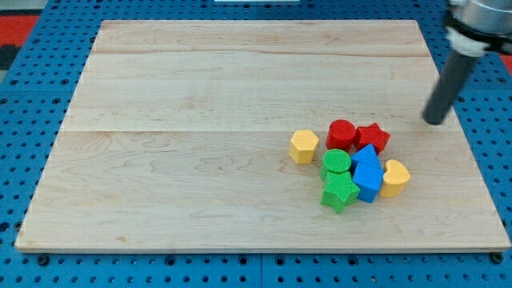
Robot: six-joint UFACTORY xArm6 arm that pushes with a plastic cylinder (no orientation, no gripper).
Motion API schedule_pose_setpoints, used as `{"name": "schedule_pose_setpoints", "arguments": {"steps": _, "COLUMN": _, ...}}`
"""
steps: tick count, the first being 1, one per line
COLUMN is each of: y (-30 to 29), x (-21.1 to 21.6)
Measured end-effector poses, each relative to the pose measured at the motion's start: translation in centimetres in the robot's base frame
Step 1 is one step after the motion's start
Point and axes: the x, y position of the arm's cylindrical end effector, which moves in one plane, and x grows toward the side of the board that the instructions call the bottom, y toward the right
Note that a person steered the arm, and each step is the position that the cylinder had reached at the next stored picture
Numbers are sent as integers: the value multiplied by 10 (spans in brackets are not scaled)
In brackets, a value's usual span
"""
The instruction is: Place the red blocks at the center of the board
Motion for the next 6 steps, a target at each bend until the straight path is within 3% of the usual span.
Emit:
{"name": "schedule_pose_setpoints", "arguments": {"steps": 1, "y": 23, "x": 43}}
{"name": "schedule_pose_setpoints", "arguments": {"steps": 2, "y": -26, "x": 55}}
{"name": "schedule_pose_setpoints", "arguments": {"steps": 4, "y": -157, "x": 34}}
{"name": "schedule_pose_setpoints", "arguments": {"steps": 6, "y": -202, "x": -13}}
